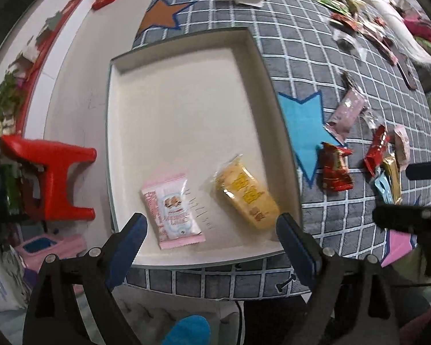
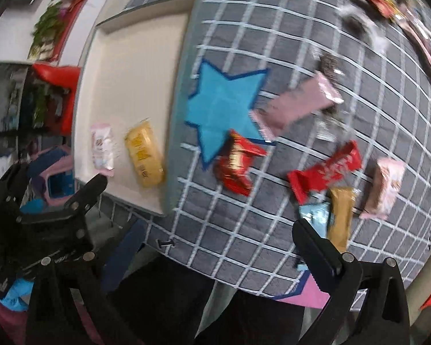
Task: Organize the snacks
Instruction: 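Grasp red candy packet with left tool while right tool grasps pink cookie packet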
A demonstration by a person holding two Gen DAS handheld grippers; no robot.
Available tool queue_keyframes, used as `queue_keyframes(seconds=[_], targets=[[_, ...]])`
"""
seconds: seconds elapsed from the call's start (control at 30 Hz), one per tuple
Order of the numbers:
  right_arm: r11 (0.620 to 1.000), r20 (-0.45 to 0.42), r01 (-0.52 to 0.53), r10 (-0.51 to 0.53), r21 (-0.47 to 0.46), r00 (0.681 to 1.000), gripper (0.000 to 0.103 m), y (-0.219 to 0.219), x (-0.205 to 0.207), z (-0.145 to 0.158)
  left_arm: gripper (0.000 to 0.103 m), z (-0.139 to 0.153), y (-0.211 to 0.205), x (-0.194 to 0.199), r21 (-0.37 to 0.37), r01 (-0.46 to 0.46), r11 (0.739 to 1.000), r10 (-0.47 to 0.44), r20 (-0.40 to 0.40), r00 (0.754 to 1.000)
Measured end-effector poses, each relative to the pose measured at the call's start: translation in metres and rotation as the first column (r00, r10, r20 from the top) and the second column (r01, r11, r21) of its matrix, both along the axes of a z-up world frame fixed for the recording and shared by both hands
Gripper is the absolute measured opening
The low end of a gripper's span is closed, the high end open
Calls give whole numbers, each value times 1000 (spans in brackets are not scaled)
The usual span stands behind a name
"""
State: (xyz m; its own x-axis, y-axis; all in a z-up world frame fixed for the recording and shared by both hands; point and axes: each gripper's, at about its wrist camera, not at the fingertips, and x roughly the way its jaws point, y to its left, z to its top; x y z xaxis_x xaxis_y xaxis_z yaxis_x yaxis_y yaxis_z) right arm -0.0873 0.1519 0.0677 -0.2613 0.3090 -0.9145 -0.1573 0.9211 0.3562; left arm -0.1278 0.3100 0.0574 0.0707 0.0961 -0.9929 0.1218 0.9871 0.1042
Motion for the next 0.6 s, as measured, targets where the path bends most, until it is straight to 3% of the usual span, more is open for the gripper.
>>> queue_keyframes(seconds=[0.2, 0.43, 0.6], targets=[[982, -97, 191, -191, -13, 977, 103, -53, -7, -21, 93, 7, -26, 10, 30, 66, 997, -66, -16, 998], [919, -177, 390, -393, -53, 902, 103, -120, -40, -43, 93, 14, -50, 6, 25, 153, 988, -153, -28, 988], [884, -180, 458, -467, -93, 866, 103, -153, -57, -49, 93, 10, -84, 11, -21, 239, 971, -240, -31, 970]])
